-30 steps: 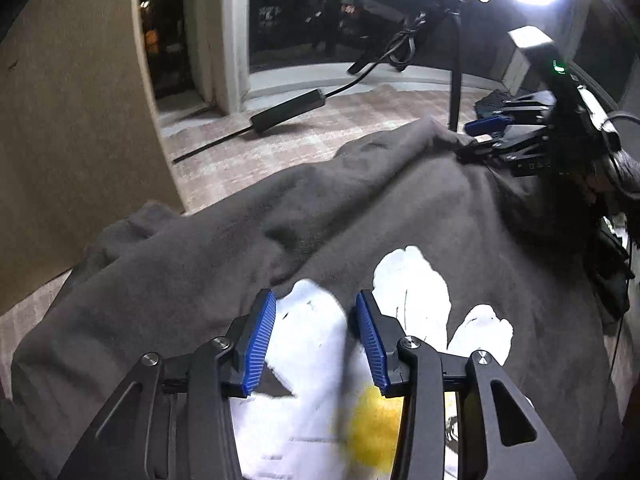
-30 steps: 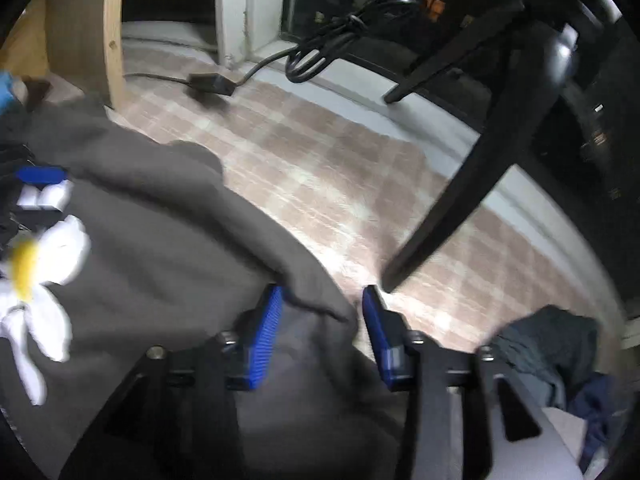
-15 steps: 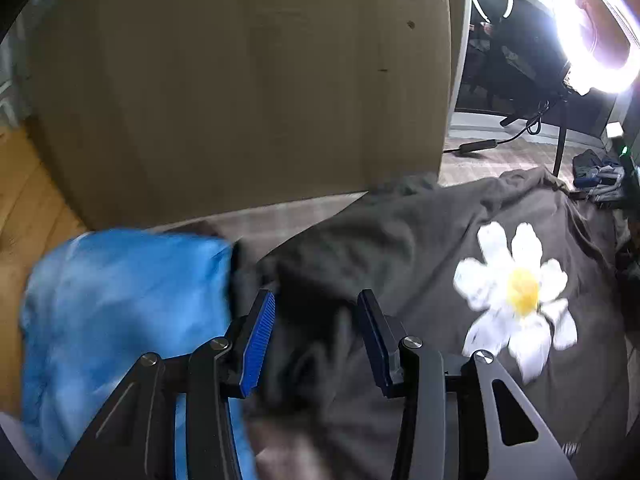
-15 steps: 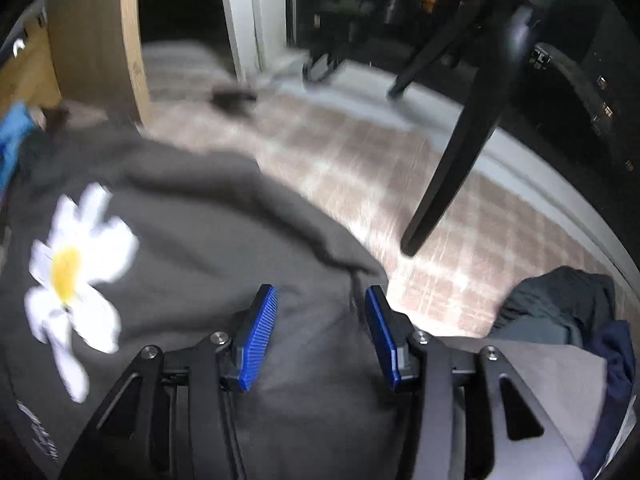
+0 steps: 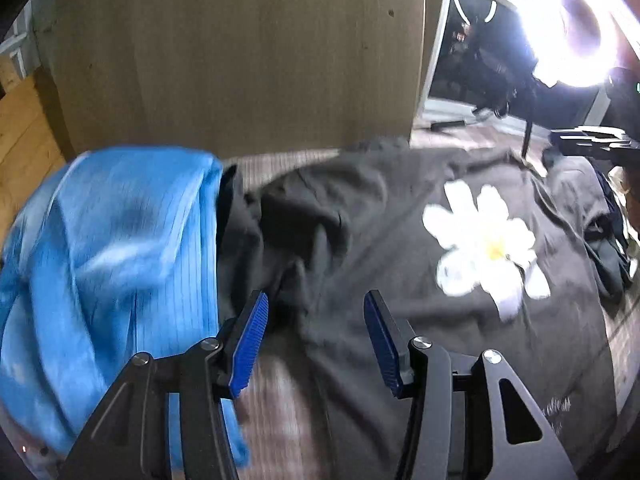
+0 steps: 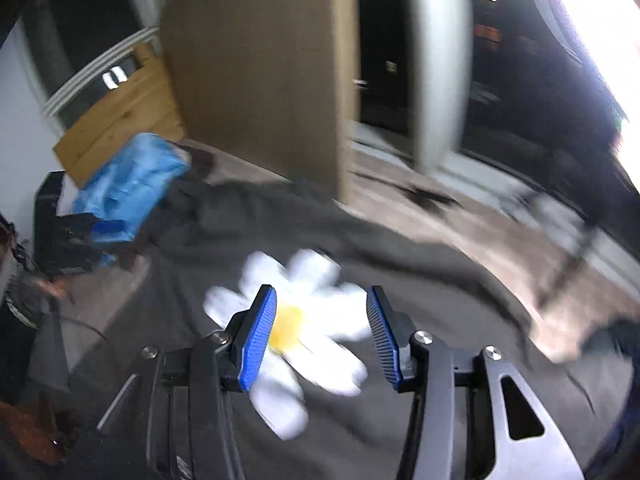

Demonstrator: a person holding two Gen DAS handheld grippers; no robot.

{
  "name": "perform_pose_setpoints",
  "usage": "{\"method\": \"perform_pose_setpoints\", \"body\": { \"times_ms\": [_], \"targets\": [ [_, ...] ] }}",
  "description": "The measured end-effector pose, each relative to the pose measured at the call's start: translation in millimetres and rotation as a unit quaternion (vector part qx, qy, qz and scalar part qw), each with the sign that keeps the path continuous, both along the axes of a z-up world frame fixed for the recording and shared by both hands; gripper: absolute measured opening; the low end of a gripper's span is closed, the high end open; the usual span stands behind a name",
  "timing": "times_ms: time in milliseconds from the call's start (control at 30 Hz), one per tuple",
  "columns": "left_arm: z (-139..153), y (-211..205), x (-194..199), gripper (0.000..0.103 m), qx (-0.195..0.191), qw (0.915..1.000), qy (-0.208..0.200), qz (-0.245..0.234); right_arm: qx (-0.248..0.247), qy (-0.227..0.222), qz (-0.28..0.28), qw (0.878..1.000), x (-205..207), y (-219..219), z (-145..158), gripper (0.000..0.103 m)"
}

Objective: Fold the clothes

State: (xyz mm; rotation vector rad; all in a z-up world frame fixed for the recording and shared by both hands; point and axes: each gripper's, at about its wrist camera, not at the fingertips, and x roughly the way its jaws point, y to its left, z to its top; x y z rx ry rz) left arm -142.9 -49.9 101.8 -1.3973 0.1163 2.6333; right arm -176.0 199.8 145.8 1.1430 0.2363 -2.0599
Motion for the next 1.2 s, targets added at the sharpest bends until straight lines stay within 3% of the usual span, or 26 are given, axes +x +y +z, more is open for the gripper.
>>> {"method": "perform_pose_setpoints", "body": {
  "times_ms": [100, 200, 267, 367, 533, 767, 833, 967, 1133, 1200],
  "targets": [
    [-7, -1, -2, 0.048, -0.013, 0.9998, -0.013, -0.001, -0.003, -0.005, 0.030, 1.000, -5, -62, 2, 0.046],
    [-11, -13, 21, 0.048, 0.025, 0.9996, -0.011, 0.004, 0.024, -0.015, 0.052, 0.998, -4, -115, -11, 0.046],
    [-20, -18, 38, 0.048, 0.031, 0.9993, -0.020, 0.004, 0.032, -0.022, 0.063, 0.997, -5, -139, -18, 0.046],
    [-32, -19, 53, 0.048, 0.031, 0.9993, -0.021, 0.004, 0.043, -0.024, 0.076, 0.996, -13, -165, -28, 0.046],
    [-40, -16, 45, 0.048, 0.037, 0.9990, -0.002, 0.023, 0.061, -0.025, 0.095, 0.993, -28, -206, -45, 0.046],
    [-43, -18, 46, 0.048, 0.041, 0.9977, -0.010, 0.052, 0.086, -0.027, 0.123, 0.988, -50, -263, -68, 0.047],
    [-44, -18, 47, 0.048, 0.043, 0.9972, -0.012, 0.061, 0.087, -0.023, 0.155, 0.984, -49, -277, -73, 0.047],
    [-46, -20, 47, 0.048, 0.045, 0.9959, -0.016, 0.077, 0.085, -0.014, 0.228, 0.970, -45, -304, -83, 0.062],
    [-41, -22, 48, 0.048, 0.039, 0.9948, -0.021, 0.092, 0.071, -0.008, 0.316, 0.946, -40, -335, -95, 0.061],
    [-39, -23, 48, 0.048, 0.036, 0.9943, -0.023, 0.097, 0.054, -0.017, 0.342, 0.938, -37, -336, -96, 0.054]
  ]
}}
